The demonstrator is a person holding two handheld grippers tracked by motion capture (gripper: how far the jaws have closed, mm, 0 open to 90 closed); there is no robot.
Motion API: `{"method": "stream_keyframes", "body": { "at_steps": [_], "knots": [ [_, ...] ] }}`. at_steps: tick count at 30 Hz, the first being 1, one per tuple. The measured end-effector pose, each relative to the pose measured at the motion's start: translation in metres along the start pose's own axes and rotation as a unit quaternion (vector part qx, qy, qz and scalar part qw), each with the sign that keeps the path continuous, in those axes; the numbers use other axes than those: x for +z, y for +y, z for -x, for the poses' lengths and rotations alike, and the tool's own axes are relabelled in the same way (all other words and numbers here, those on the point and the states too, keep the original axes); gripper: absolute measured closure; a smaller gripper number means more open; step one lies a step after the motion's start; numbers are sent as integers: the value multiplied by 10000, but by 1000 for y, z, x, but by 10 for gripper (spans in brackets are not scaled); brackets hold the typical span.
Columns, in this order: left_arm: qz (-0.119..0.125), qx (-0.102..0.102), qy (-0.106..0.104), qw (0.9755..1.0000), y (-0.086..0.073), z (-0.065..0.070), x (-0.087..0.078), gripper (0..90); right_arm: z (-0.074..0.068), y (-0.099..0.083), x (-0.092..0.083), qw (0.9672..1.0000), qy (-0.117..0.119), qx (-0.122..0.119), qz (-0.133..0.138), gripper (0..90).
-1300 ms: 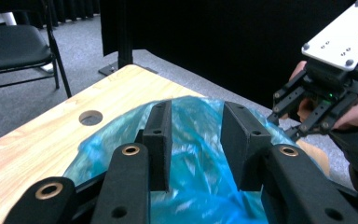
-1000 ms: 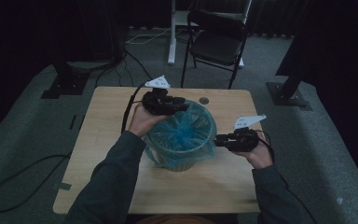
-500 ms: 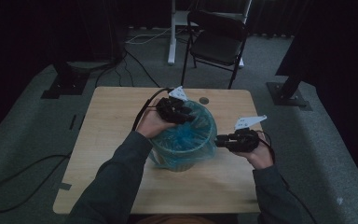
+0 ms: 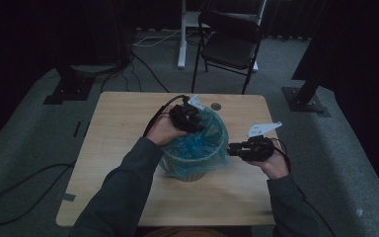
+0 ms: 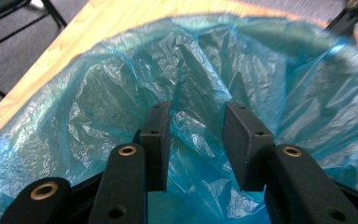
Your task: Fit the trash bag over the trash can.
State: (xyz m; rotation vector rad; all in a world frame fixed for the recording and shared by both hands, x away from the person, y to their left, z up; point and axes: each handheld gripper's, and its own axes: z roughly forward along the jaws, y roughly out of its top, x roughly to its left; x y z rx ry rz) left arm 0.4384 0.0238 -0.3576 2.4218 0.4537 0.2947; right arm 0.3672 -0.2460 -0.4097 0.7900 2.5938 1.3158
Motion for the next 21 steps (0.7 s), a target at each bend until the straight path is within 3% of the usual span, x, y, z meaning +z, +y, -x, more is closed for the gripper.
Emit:
{"method": "stream_keyframes", "body": {
  "at_steps": [9, 13, 21],
  "knots": [
    [-318, 177, 118, 9993, 1, 3, 8, 618, 0, 0, -1, 10000, 6, -14, 10, 700],
    [-598, 365, 213, 9973, 2, 7, 14, 618, -1, 0, -1, 10000, 6, -16, 13, 699],
    [-1018, 557, 296, 9928, 3, 11, 23, 619, -1, 0, -2, 10000, 1, -34, 28, 698]
  ]
}}
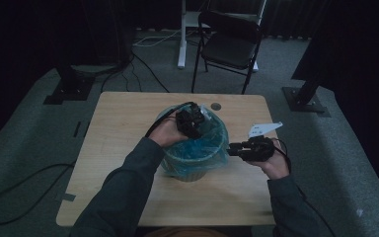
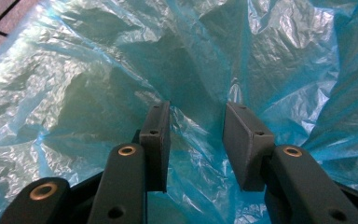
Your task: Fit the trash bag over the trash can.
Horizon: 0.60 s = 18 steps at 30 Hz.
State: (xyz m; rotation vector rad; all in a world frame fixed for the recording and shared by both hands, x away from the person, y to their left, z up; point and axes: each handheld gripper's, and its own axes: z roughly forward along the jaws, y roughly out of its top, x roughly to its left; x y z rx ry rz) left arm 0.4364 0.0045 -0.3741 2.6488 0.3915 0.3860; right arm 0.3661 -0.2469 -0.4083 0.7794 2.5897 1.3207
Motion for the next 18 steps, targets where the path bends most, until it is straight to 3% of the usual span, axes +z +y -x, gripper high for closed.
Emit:
{"method": "stream_keyframes", "body": {
  "at_steps": [9, 18],
  "knots": [
    [-345, 179, 31, 9992, 2, 5, 7, 607, -1, 0, -1, 10000, 2, 16, 11, 696],
    [-435, 208, 69, 9988, 2, 5, 9, 598, -1, 0, -1, 10000, 4, 11, 14, 694]
  ]
}}
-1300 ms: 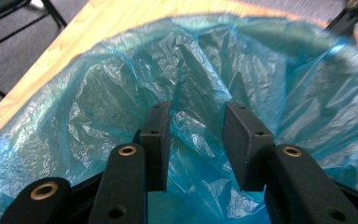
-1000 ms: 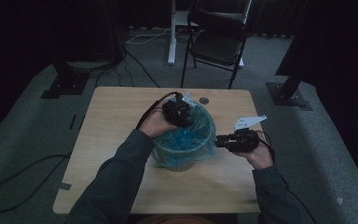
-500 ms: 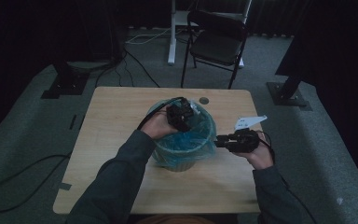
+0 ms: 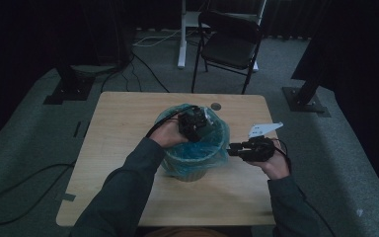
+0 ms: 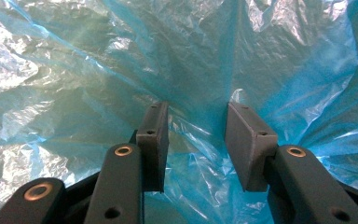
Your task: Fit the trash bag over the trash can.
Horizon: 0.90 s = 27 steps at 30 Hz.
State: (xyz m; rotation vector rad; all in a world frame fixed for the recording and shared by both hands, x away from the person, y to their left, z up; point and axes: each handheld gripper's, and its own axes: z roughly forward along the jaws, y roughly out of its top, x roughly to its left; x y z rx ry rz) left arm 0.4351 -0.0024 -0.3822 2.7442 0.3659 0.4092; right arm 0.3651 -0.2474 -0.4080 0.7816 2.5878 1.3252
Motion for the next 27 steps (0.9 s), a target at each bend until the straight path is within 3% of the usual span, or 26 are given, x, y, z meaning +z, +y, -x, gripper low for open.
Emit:
{"method": "stream_keyframes", "body": {
  "at_steps": [5, 17, 19, 22, 27],
  "knots": [
    [-41, 18, 101, 9999, 0, 1, 1, 595, 0, 0, 0, 10000, 5, 7, -6, 693],
    [285, -138, 261, 9992, -3, -2, -7, 591, 0, 0, 0, 10000, 6, -1, -5, 691],
    [599, -252, 280, 9975, -7, -5, -15, 592, 0, -1, -1, 10000, 8, -3, 4, 690],
    [873, -421, 308, 9948, -11, -7, -22, 592, 1, -1, -1, 10000, 3, 9, 2, 688],
    [1355, -632, 425, 9878, -19, -9, -37, 592, 1, -1, -1, 10000, -2, 22, 5, 686]
  ]
}}
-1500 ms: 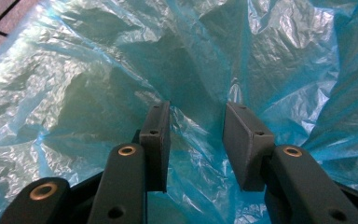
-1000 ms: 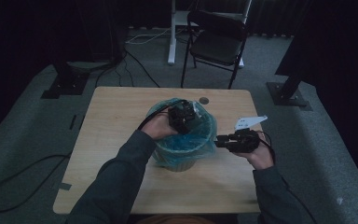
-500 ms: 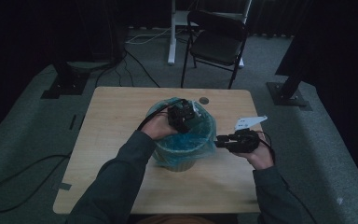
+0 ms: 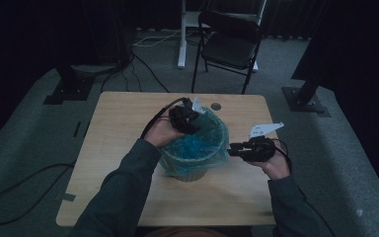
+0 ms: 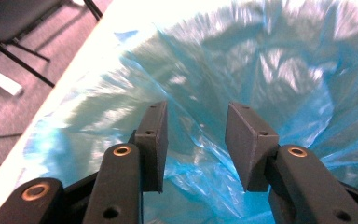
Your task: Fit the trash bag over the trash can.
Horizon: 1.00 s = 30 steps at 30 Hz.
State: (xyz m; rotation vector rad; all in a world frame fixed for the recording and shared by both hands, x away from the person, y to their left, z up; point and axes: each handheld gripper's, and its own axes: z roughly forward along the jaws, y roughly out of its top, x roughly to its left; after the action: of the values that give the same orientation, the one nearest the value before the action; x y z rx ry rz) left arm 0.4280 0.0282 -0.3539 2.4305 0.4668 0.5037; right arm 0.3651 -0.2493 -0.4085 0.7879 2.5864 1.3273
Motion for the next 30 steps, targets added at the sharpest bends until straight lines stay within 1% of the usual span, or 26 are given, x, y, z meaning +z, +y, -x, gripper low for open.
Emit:
{"method": "stream_keyframes", "body": {
  "at_steps": [3, 5, 6, 7, 8, 9, 11, 13, 14, 18, 22, 24, 26, 27, 28, 30],
  "knots": [
    [329, -160, 33, 9993, -2, -4, -13, 592, 0, 0, 0, 10000, 1, 11, -1, 685],
    [526, -266, 107, 9982, -5, -8, -22, 592, 0, 0, 0, 10000, 4, 6, -4, 684],
    [628, -360, 111, 9973, -7, -10, -26, 592, 0, 0, 0, 10000, 3, 7, -3, 684],
    [708, -435, 110, 9965, -9, -12, -29, 592, 0, 0, 0, 10000, 6, 12, -1, 683],
    [708, -435, 110, 9965, -9, -12, -29, 592, 0, 0, 0, 10000, 6, 12, -1, 683],
    [826, -561, 171, 9949, -13, -17, -36, 592, 0, 0, 0, 10000, 4, 21, 0, 682],
    [926, -671, 256, 9931, -18, -21, -42, 592, 1, -1, 0, 10000, 9, 26, -6, 682],
    [1036, -779, 271, 9912, -22, -23, -47, 592, 1, -1, 0, 10000, 13, 22, -10, 681],
    [1036, -779, 271, 9912, -22, -23, -47, 592, 1, -1, 0, 10000, 13, 22, -10, 681],
    [1163, -903, 358, 9885, -30, -28, -58, 589, 1, -1, 0, 10000, 14, 38, -5, 680],
    [1193, -968, 466, 9870, -37, -31, -66, 586, 2, -1, -1, 10000, 6, 34, 2, 680],
    [1259, -1028, 525, 9853, -42, -32, -69, 585, 2, -1, -1, 10000, -2, 29, 4, 680],
    [1277, -1099, 550, 9842, -48, -34, -70, 585, 2, -1, -2, 10000, -2, 35, 5, 680],
    [1277, -1099, 550, 9842, -48, -34, -70, 585, 2, -1, -2, 10000, -2, 35, 5, 680],
    [1264, -1168, 588, 9833, -55, -35, -71, 585, 2, -2, -2, 10000, -2, 37, 10, 680],
    [1243, -1191, 606, 9832, -57, -36, -72, 582, 3, -2, -2, 10000, -9, 39, 9, 679]
  ]
}}
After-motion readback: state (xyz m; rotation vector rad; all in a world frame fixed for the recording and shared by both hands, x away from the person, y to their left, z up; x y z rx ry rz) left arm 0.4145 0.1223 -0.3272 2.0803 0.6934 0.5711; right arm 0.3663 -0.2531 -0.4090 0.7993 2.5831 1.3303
